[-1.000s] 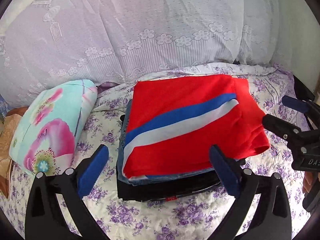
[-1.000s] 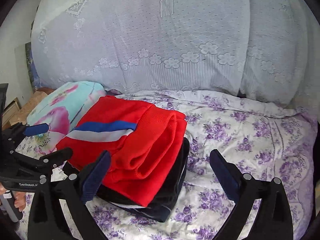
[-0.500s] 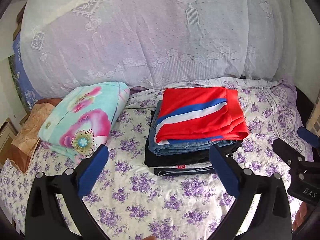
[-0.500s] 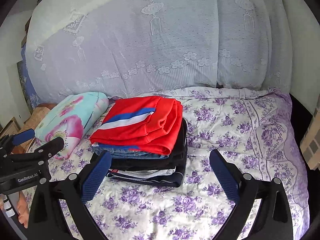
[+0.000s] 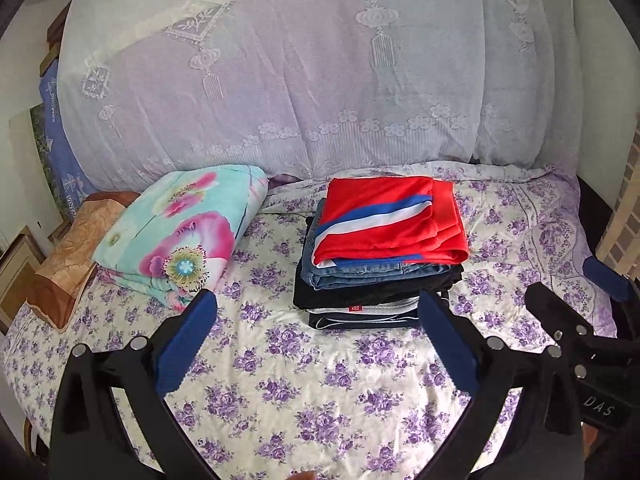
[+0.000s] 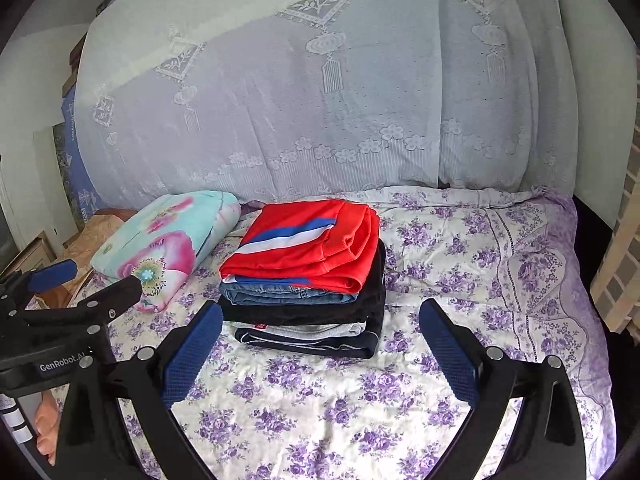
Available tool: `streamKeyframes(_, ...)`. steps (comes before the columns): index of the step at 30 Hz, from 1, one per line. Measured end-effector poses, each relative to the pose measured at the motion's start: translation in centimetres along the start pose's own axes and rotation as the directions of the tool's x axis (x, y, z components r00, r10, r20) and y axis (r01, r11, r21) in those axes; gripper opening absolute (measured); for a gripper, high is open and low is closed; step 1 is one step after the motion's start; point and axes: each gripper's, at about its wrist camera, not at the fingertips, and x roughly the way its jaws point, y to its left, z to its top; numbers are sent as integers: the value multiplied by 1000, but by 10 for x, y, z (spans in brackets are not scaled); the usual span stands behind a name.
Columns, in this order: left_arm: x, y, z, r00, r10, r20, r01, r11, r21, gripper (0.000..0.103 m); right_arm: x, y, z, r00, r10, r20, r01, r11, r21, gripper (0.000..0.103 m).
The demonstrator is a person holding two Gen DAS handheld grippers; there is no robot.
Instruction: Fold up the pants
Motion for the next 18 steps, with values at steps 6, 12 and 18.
streamKeyframes(6,-3,-2,1,999,-29,-30,29,999,-19,98,-7,-2,4,1000,-5,4,5,1000,11,99)
streamKeyframes(12,-4,-7,-1,999,21,-41,-21,1000,6,98,-9,-2,6,1000,-5,6,5,1000,16,99)
streamKeyframes(18,-6,-4,-1,999,12,-43,-12,1000,-14,98,-8,-4,5,1000,-4,-1,4,1000,26,99)
